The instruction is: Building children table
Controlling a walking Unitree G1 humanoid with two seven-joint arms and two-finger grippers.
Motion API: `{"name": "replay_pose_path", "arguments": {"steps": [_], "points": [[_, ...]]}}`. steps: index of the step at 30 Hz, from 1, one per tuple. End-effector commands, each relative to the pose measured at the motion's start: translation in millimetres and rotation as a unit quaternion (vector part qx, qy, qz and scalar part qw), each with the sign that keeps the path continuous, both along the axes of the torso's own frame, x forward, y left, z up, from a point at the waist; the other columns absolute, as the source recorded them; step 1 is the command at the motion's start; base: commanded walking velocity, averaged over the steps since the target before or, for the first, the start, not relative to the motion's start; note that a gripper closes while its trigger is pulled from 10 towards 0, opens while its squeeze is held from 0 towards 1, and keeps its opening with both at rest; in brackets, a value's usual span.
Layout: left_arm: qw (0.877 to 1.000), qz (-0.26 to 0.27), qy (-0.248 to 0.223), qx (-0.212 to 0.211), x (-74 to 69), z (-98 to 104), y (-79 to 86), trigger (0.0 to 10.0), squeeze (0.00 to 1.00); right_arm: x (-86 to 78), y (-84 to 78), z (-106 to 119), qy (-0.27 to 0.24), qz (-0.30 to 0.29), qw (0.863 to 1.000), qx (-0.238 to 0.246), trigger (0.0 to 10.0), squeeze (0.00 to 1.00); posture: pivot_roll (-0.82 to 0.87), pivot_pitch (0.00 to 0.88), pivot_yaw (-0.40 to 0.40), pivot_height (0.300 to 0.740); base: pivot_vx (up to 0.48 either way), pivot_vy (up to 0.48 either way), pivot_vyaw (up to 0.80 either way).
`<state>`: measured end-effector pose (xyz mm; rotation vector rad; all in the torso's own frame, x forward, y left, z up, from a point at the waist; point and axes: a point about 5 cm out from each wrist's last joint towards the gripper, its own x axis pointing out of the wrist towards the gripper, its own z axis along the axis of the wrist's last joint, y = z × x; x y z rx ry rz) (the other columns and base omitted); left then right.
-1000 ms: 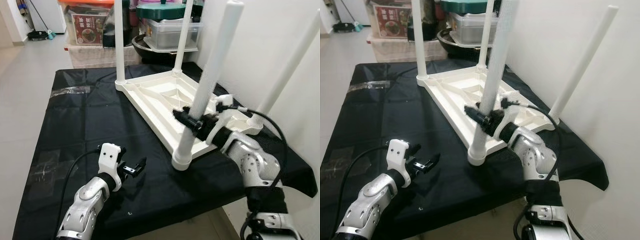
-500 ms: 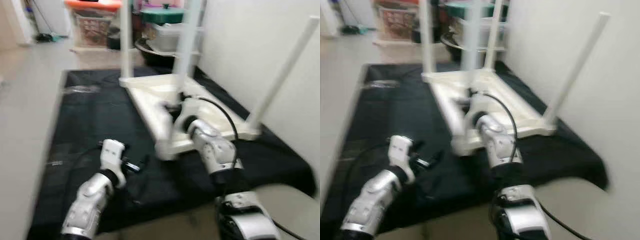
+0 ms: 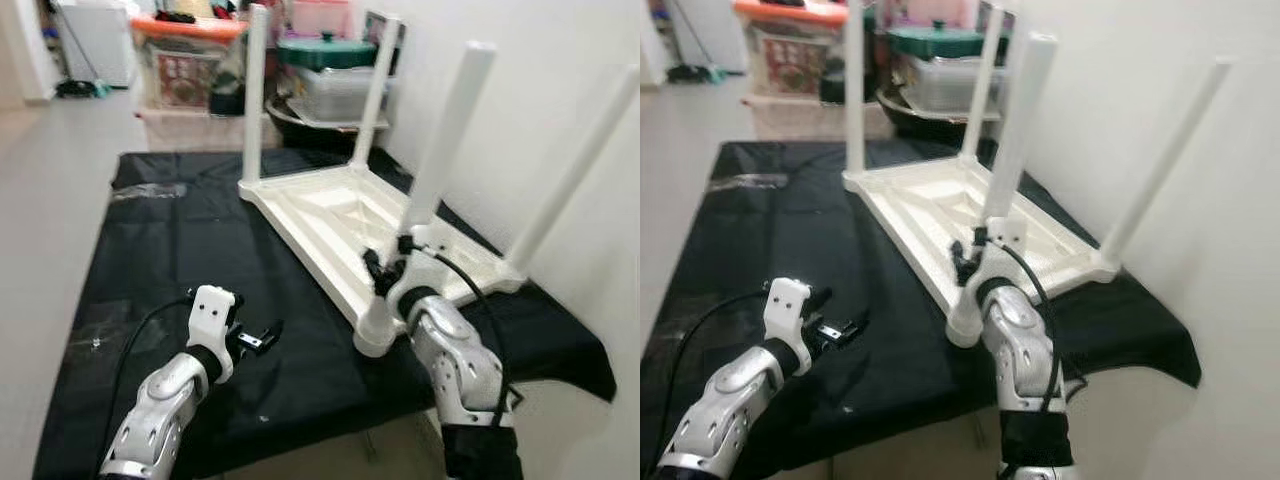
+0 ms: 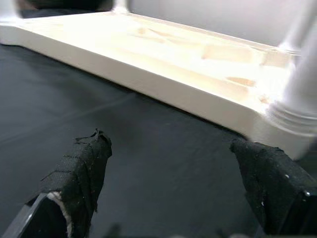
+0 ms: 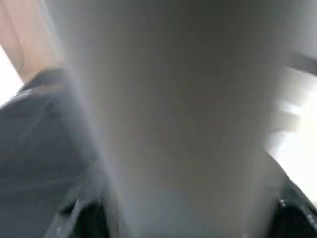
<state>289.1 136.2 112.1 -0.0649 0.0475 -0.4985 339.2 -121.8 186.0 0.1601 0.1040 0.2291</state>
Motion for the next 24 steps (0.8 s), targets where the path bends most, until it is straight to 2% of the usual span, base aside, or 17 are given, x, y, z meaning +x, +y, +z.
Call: {"name": "replay_pose_path", "arguments": {"steps": [1,3,4,5,7,9,11,12,13,16,17,18,19,21,22,23,24], "points": [[1.000,-0.002,0.002,-0.006,-0.3,0,-1.2,10.0,0.00,2.0,0.0,-1,0.003,0.007,1.000,0.015,10.0,0.00,0.07,0.000,-0.092,0.740,0.000,0.000,0.00],[1.000,0.001,-0.001,-0.013,0.1,2,-0.7,10.0,0.00,5.3,-1.6,6,-0.004,0.018,1.000,0.024,10.0,0.00,0.07,0.000,-0.093,0.740,0.000,0.000,0.00],[1.000,0.003,-0.013,-0.006,-3.2,7,-1.4,10.0,0.00,6.0,-6.3,22,-0.040,0.079,0.996,0.026,10.0,0.00,0.07,0.000,-0.094,0.740,0.000,0.000,0.00],[1.000,0.003,-0.013,-0.006,-3.2,7,-1.4,10.0,0.00,6.0,-6.3,22,-0.040,0.079,0.996,0.026,10.0,0.00,0.07,0.000,-0.094,0.740,0.000,0.000,0.00],[1.000,0.013,-0.027,-0.002,-10.9,14,-2.4,10.0,0.00,-1.2,-11.1,37,-0.080,0.165,0.983,0.007,10.0,0.00,0.08,0.000,-0.094,0.740,0.000,0.000,0.00],[1.000,0.013,-0.027,-0.002,-10.9,14,-2.4,10.0,0.00,-1.2,-11.1,37,-0.080,0.165,0.983,0.007,10.0,0.00,0.08,0.000,-0.094,0.740,0.000,0.000,0.00],[0.996,0.078,-0.034,0.003,-26.5,17,5.5,10.0,0.00,-3.4,-10.0,29,-0.074,0.235,0.969,-0.036,10.0,0.00,0.10,0.000,-0.089,0.740,0.000,0.000,0.00],[0.994,0.110,-0.026,-0.002,-41.6,16,9.7,10.0,0.00,-0.5,-6.6,17,-0.055,0.263,0.962,-0.048,10.0,0.00,0.11,0.000,-0.094,0.740,0.000,0.000,0.00],[0.994,0.110,-0.026,-0.002,-41.6,16,9.7,10.0,0.00,-0.5,-6.6,17,-0.055,0.263,0.962,-0.048,10.0,0.00,0.11,0.000,-0.094,0.740,0.000,0.000,0.00],[0.990,0.139,0.001,0.008,-69.4,8,15.1,10.0,0.00,10.1,-1.3,-5,-0.025,0.272,0.959,-0.077,10.0,0.00,0.14,0.000,-0.114,0.740,0.000,0.000,0.00],[0.987,0.158,0.013,0.008,-76.7,4,19.0,10.0,0.00,12.6,1.0,-6,-0.019,0.275,0.959,-0.068,10.0,0.00,0.17,0.000,-0.132,0.740,0.000,0.000,0.00],[0.987,0.158,0.013,0.008,-76.7,4,19.0,10.0,0.00,12.6,1.0,-6,-0.019,0.275,0.959,-0.068,10.0,0.00,0.17,0.000,-0.132,0.740,0.000,0.000,0.00],[0.982,0.187,0.027,0.002,-86.8,1,22.8,10.0,0.00,14.8,4.9,-7,-0.013,0.280,0.959,-0.051,10.0,0.00,0.18,0.000,-0.134,0.740,0.000,0.000,0.00],[0.980,0.195,0.031,-0.001,-90.1,0,23.1,10.0,0.00,15.3,6.3,-7,-0.013,0.280,0.959,-0.046,10.0,0.00,0.18,0.000,-0.134,0.740,0.000,0.000,0.00],[0.979,0.199,0.035,0.000,-94.8,-1,20.4,10.0,0.00,17.5,5.4,-7,-0.012,0.264,0.963,-0.046,7.3,0.00,0.19,0.000,-0.143,0.740,0.000,0.000,0.00],[0.979,0.200,0.038,0.003,-98.9,-1,17.7,10.0,0.00,22.5,0.5,-8,-0.009,0.219,0.975,-0.038,0.0,0.00,0.19,0.000,-0.147,0.740,0.000,0.000,0.00],[0.979,0.200,0.038,0.003,-98.9,-1,17.7,10.0,0.00,22.5,0.5,-8,-0.009,0.219,0.975,-0.038,0.0,0.00,0.19,0.000,-0.147,0.740,0.000,0.000,0.00]]}}
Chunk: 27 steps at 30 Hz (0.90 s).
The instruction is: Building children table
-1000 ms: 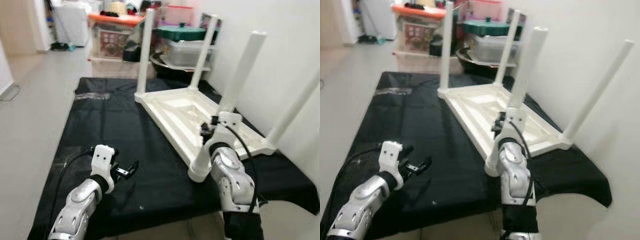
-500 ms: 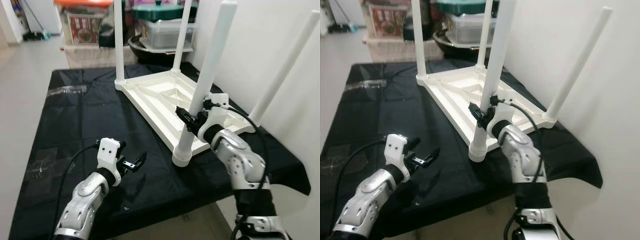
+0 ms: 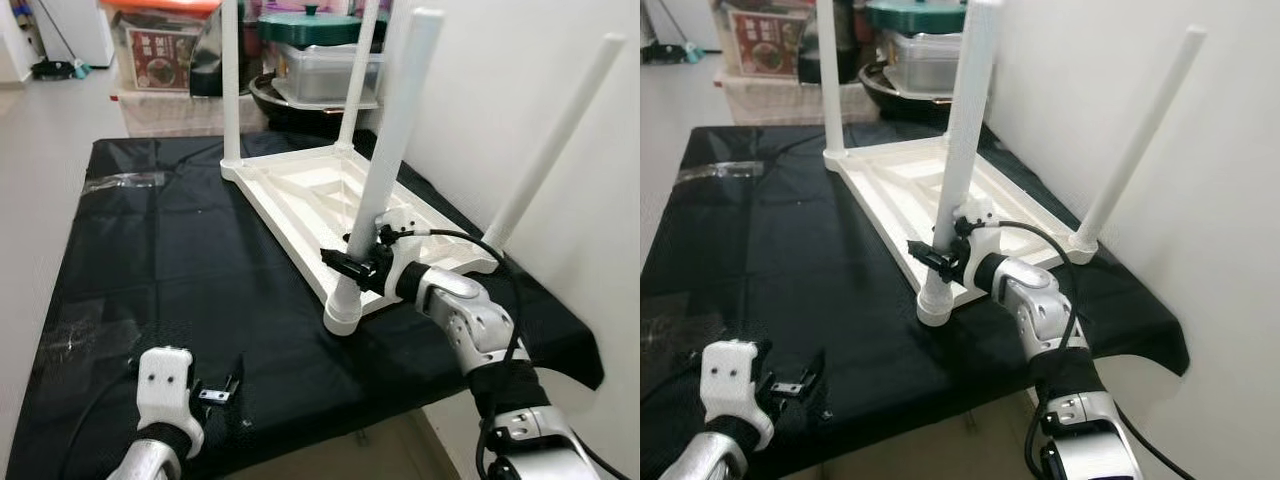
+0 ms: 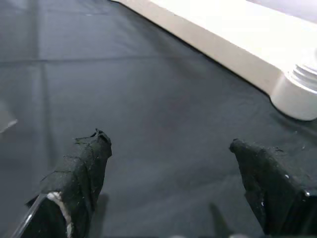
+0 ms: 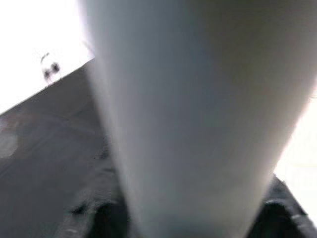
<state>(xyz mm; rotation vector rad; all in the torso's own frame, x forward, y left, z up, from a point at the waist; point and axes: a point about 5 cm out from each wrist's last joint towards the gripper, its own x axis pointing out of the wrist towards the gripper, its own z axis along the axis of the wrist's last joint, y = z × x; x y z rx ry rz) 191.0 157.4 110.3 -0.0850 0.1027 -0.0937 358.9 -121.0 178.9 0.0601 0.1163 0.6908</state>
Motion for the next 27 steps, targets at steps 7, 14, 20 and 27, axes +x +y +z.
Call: {"name": "replay_pose_path", "arguments": {"steps": [7,14,20,27], "points": [[1.000,0.021,0.014,0.008,-6.4,1,-1.1,10.0,0.00,-3.5,-63.4,-28,0.067,-0.477,0.876,-0.024,0.0,0.00,0.19,0.000,-0.146,0.740,0.000,0.000,0.00],[1.000,0.014,0.020,0.008,-6.1,0,-2.5,10.0,0.00,-47.3,-3.8,-15,0.008,-0.354,0.933,-0.063,3.6,0.00,0.16,0.000,-0.122,0.740,0.000,0.000,0.00],[1.000,0.016,0.021,0.003,-5.1,0,-3.2,10.0,0.00,-37.2,5.2,19,-0.059,-0.227,0.972,0.027,10.0,1.00,0.16,0.000,-0.128,0.740,0.000,0.000,0.00],[1.000,0.023,0.020,-0.001,-3.9,-1,-1.1,10.0,0.00,-28.1,-12.8,58,-0.104,-0.093,0.989,0.049,10.0,0.10,0.17,0.000,-0.132,0.740,0.000,0.000,0.00]]}}
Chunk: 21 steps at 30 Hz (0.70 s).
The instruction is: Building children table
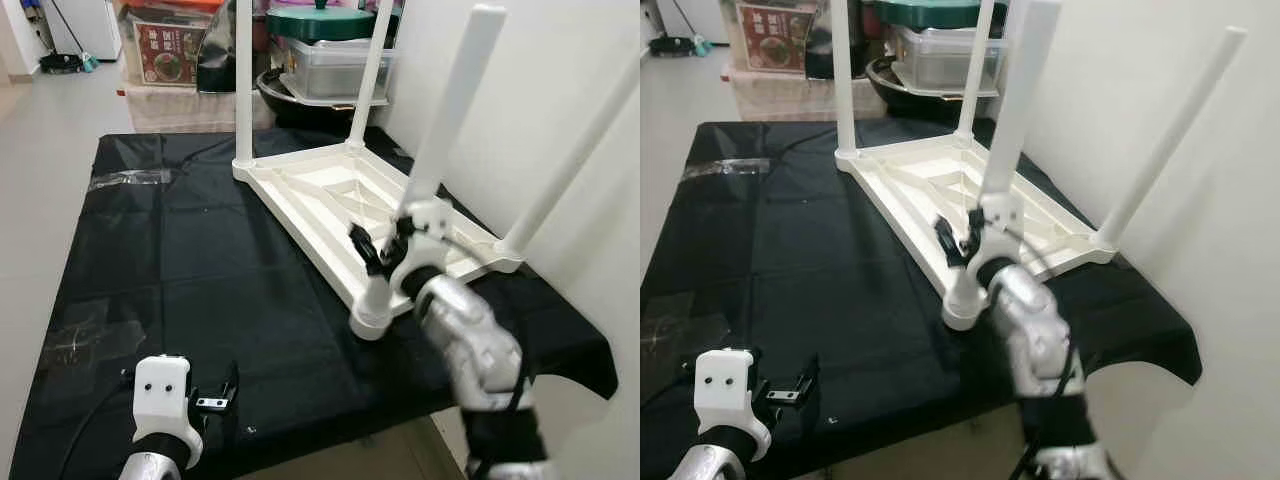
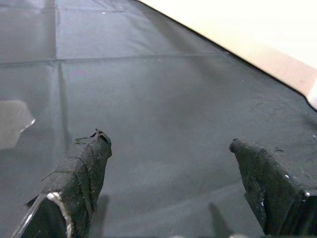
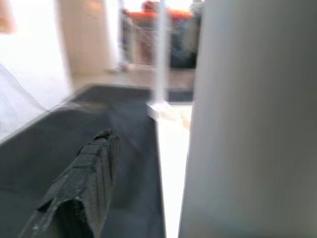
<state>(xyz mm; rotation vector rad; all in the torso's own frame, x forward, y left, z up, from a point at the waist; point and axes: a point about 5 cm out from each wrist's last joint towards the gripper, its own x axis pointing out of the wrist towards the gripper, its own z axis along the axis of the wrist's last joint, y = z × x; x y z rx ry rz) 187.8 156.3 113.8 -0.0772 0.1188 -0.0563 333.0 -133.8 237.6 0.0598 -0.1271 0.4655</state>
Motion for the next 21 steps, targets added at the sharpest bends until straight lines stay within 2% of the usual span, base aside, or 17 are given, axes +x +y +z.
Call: {"name": "replay_pose_path", "arguments": {"steps": [1,2,3,6,8,9,10,12,13,14,15,16,18,19,20,21], "points": [[1.000,0.002,0.011,-0.009,0.7,-4,-1.0,10.0,0.00,-6.7,-4.3,3,-0.002,0.073,0.997,0.008,10.0,0.00,0.16,0.000,-0.126,0.740,0.000,0.000,0.00],[1.000,0.002,0.011,-0.009,0.7,-4,-1.0,10.0,0.00,-6.7,-4.3,3,-0.002,0.073,0.997,0.008,10.0,0.00,0.16,0.000,-0.126,0.740,0.000,0.000,0.00],[1.000,-0.004,0.010,-0.011,2.1,-4,-3.2,10.0,0.00,-10.3,-7.4,4,-0.009,0.112,0.994,-0.002,10.0,0.00,0.16,0.000,-0.125,0.740,0.000,0.000,0.00],[1.000,-0.013,0.010,-0.012,3.1,-4,-5.9,10.0,0.00,-12.1,-8.8,1,-0.011,0.144,0.989,-0.018,10.0,0.00,0.16,0.000,-0.125,0.740,0.000,0.000,0.00],[1.000,-0.020,0.011,-0.015,3.8,-5,-8.9,10.0,0.00,-12.5,-5.3,-22,0.018,0.230,0.971,-0.061,10.0,0.00,0.17,0.000,-0.129,0.740,0.000,0.000,0.00],[1.000,-0.020,0.011,-0.015,3.8,-5,-8.9,10.0,0.00,-12.5,-5.3,-22,0.018,0.230,0.971,-0.061,10.0,0.00,0.17,0.000,-0.129,0.740,0.000,0.000,0.00],[1.000,-0.020,0.011,-0.018,4.7,-5,-9.0,10.0,0.00,-8.1,-3.0,-35,0.041,0.251,0.965,-0.067,8.2,0.00,0.18,0.000,-0.137,0.740,0.000,0.000,0.00],[1.000,-0.018,0.011,-0.020,5.3,-5,-8.8,10.0,0.00,-5.2,-1.5,-42,0.056,0.261,0.961,-0.068,8.2,0.00,0.18,0.000,-0.137,0.740,0.000,0.000,0.00],[1.000,-0.018,0.009,-0.020,6.3,-4,-9.0,10.0,0.00,2.1,0.4,-48,0.067,0.251,0.963,-0.068,0.0,0.00,0.19,0.000,-0.146,0.740,0.000,0.000,0.00],[1.000,-0.018,0.009,-0.020,6.3,-4,-9.0,10.0,0.00,2.1,0.4,-48,0.067,0.251,0.963,-0.068,0.0,0.00,0.19,0.000,-0.146,0.740,0.000,0.000,0.00],[1.000,-0.018,0.010,-0.017,5.8,-4,-9.3,10.0,0.00,13.9,0.8,-52,0.079,0.209,0.972,-0.070,0.0,0.00,0.20,0.000,-0.148,0.740,0.000,0.000,0.00],[1.000,-0.018,0.010,-0.017,5.8,-4,-9.3,10.0,0.00,13.9,0.8,-52,0.079,0.209,0.972,-0.070,0.0,0.00,0.20,0.000,-0.148,0.740,0.000,0.000,0.00],[1.000,-0.014,0.011,-0.021,4.5,-4,-7.9,10.0,0.00,32.6,-4.9,-64,0.127,0.096,0.984,-0.080,0.0,0.00,0.20,0.000,-0.151,0.740,0.000,0.000,0.00],[1.000,-0.017,0.011,-0.021,4.4,-4,-8.2,10.0,0.00,40.5,-13.2,-70,0.157,0.003,0.984,-0.083,0.0,0.00,0.19,0.000,-0.150,0.740,0.000,0.000,0.00],[1.000,-0.017,0.011,-0.021,4.4,-4,-8.2,10.0,0.00,40.5,-13.2,-70,0.157,0.003,0.984,-0.083,0.0,0.00,0.19,0.000,-0.150,0.740,0.000,0.000,0.00],[1.000,-0.020,0.011,-0.020,4.5,-3,-8.3,10.0,0.00,43.9,-19.1,-75,0.174,-0.054,0.979,-0.087,0.0,0.00,0.19,0.000,-0.148,0.740,0.000,0.000,0.00]]}}
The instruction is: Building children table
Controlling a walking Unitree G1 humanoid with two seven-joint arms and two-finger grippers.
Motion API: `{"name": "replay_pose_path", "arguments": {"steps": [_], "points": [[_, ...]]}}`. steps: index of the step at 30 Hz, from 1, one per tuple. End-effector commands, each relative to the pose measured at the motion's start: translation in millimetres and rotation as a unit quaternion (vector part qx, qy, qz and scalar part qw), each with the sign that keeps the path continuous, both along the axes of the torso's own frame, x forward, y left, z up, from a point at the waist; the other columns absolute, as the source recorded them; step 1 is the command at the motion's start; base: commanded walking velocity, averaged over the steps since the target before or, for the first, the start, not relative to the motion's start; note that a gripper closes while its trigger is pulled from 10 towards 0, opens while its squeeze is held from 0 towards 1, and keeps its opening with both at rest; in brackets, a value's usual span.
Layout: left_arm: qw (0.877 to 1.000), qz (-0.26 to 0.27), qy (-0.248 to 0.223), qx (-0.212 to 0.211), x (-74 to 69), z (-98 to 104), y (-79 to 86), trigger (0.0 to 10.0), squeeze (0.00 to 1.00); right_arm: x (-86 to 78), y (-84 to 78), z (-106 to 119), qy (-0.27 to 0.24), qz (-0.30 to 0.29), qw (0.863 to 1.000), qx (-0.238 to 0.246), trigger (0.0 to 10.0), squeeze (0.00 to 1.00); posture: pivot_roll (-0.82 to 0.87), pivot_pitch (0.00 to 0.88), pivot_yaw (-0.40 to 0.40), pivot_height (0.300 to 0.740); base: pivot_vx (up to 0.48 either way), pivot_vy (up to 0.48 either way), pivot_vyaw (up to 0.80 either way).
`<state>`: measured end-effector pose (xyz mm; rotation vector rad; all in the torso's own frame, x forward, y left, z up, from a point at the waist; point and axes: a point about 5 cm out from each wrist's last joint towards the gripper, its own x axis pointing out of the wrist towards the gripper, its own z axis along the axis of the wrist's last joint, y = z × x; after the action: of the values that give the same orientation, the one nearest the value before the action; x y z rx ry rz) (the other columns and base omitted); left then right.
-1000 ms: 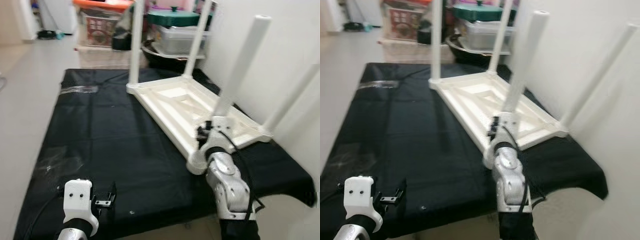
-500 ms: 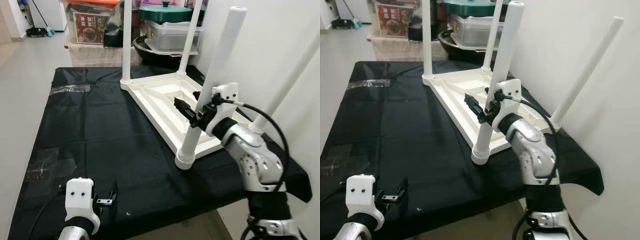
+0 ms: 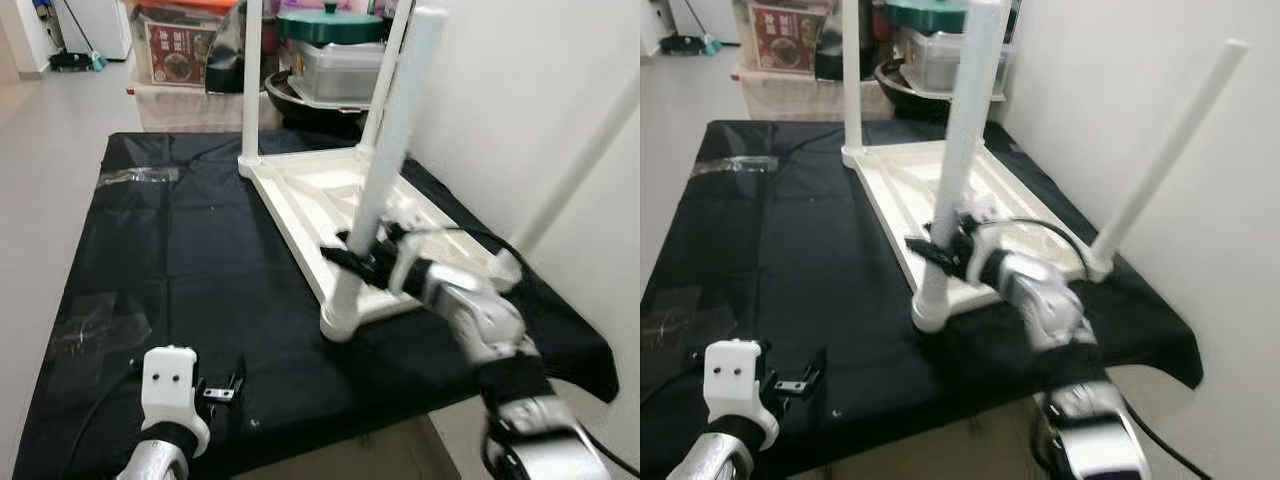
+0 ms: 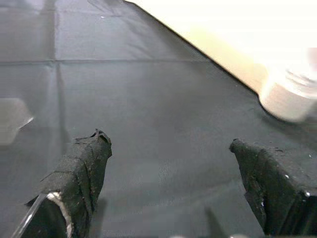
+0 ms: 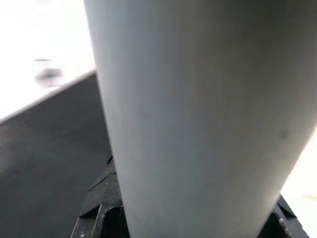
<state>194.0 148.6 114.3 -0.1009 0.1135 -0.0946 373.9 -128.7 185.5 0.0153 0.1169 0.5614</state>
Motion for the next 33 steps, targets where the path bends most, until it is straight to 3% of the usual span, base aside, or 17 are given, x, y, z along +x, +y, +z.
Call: {"name": "replay_pose_path", "arguments": {"steps": [1,2,3,5,8,9,10,11,12,13,15,19,20,24,31,32,33], "points": [[1.000,-0.007,0.016,-0.006,-2.9,-4,-1.4,10.0,0.00,0.4,-44.3,-32,0.083,-0.244,0.966,-0.021,0.0,0.00,0.18,0.000,-0.135,0.740,0.000,0.000,0.00],[1.000,-0.010,0.018,-0.006,-3.8,-5,-1.9,10.0,0.00,-4.7,-59.3,-42,0.106,-0.334,0.937,0.000,0.0,0.00,0.18,0.000,-0.135,0.740,0.000,0.000,0.00],[1.000,-0.010,0.018,-0.006,-3.8,-5,-1.9,10.0,0.00,-4.7,-59.3,-42,0.106,-0.334,0.937,0.000,0.0,0.00,0.18,0.000,-0.135,0.740,0.000,0.000,0.00],[1.000,-0.009,0.021,-0.009,-6.1,-4,-0.9,10.0,0.00,-32.2,-70.2,-61,0.140,-0.448,0.883,0.017,0.0,0.00,0.20,0.000,-0.130,0.740,0.000,0.000,0.00],[1.000,0.001,0.022,-0.011,-5.6,-3,2.8,10.0,0.00,-49.2,-56.3,-64,0.144,-0.446,0.883,0.017,0.0,0.00,0.19,0.000,-0.119,0.740,0.000,0.000,0.00],[1.000,0.002,0.021,-0.010,-5.1,-2,4.0,10.0,0.00,-52.9,-47.7,-62,0.140,-0.432,0.891,0.022,3.2,0.00,0.19,0.000,-0.119,0.740,0.000,0.000,0.00],[1.000,0.001,0.021,-0.008,-5.0,-2,4.7,10.0,0.00,-53.2,-33.1,-55,0.123,-0.391,0.912,0.025,10.0,0.00,0.19,0.000,-0.110,0.740,0.000,0.000,0.00],[1.000,0.001,0.022,-0.006,-4.8,-3,5.5,10.0,0.00,-52.5,-20.4,-47,0.101,-0.356,0.929,0.023,10.0,0.00,0.18,0.000,-0.108,0.740,0.000,0.000,0.00],[1.000,0.001,0.022,-0.006,-4.8,-3,5.5,10.0,0.00,-52.5,-20.4,-47,0.101,-0.356,0.929,0.023,10.0,0.00,0.18,0.000,-0.108,0.740,0.000,0.000,0.00],[1.000,0.001,0.023,-0.008,-3.4,-4,5.8,10.0,0.00,-50.6,-2.1,-30,0.056,-0.292,0.953,0.065,10.0,1.00,0.18,0.000,-0.114,0.740,0.000,0.000,0.00],[1.000,0.001,0.023,-0.008,-3.4,-4,5.8,10.0,0.00,-50.6,-2.1,-30,0.056,-0.292,0.953,0.065,10.0,1.00,0.18,0.000,-0.114,0.740,0.000,0.000,0.00],[1.000,-0.003,0.020,-0.008,-1.3,-4,4.3,10.0,0.00,-39.1,7.8,2,0.007,-0.169,0.976,0.134,10.0,0.97,0.17,0.000,-0.119,0.740,0.000,0.000,0.00],[1.000,-0.004,0.019,-0.009,-1.2,-4,4.3,10.0,0.00,-38.2,8.4,22,-0.047,-0.066,0.987,0.140,10.0,0.00,0.17,0.000,-0.121,0.740,0.000,0.000,0.00],[1.000,-0.004,0.020,-0.011,-1.1,-5,3.7,10.0,0.00,-47.5,4.5,43,-0.107,0.073,0.984,0.124,10.0,0.00,0.18,0.000,-0.124,0.740,0.000,0.000,0.00],[1.000,-0.002,0.019,-0.015,2.1,-6,1.6,10.0,0.00,-36.8,-5.5,21,-0.061,0.097,0.987,0.114,9.8,0.00,0.19,0.000,-0.143,0.740,0.000,0.000,0.00],[1.000,-0.001,0.020,-0.017,2.6,-7,0.3,10.0,0.00,-36.5,0.9,10,-0.040,0.114,0.985,0.119,0.0,0.00,0.20,0.000,-0.154,0.740,0.000,0.000,0.00],[1.000,-0.001,0.020,-0.017,2.6,-7,0.3,10.0,0.00,-36.5,0.9,10,-0.040,0.114,0.985,0.119,0.0,0.00,0.20,0.000,-0.154,0.740,0.000,0.000,0.00]]}}
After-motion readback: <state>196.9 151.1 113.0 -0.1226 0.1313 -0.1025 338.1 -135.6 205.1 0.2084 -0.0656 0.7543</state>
